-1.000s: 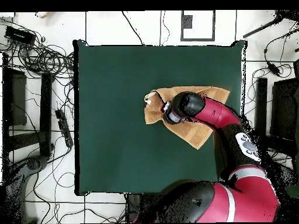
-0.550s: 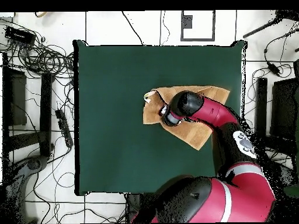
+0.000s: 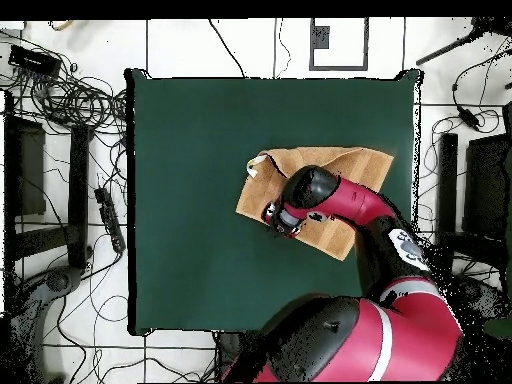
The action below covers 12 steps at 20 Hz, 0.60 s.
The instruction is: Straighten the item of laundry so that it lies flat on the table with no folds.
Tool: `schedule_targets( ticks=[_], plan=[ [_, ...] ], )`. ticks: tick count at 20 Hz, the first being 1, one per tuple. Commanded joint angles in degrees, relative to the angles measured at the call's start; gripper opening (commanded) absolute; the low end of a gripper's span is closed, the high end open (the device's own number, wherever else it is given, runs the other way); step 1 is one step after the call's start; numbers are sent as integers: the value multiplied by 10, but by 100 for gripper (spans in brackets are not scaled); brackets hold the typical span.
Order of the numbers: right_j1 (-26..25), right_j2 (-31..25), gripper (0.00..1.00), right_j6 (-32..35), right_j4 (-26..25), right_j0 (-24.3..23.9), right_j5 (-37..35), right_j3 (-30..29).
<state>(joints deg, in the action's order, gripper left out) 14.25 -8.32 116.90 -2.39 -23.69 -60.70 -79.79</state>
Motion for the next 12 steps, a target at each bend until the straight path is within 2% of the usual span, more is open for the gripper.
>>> schedule_targets(
  ticks=[1,8,12],
  plan=[
    [3,-37,0,8,3,25,-52,-60],
    [12,-11,0,17,-24,43,-62,-30],
    [59,4,0,-17,-62,63,-90,-7]
  ],
)
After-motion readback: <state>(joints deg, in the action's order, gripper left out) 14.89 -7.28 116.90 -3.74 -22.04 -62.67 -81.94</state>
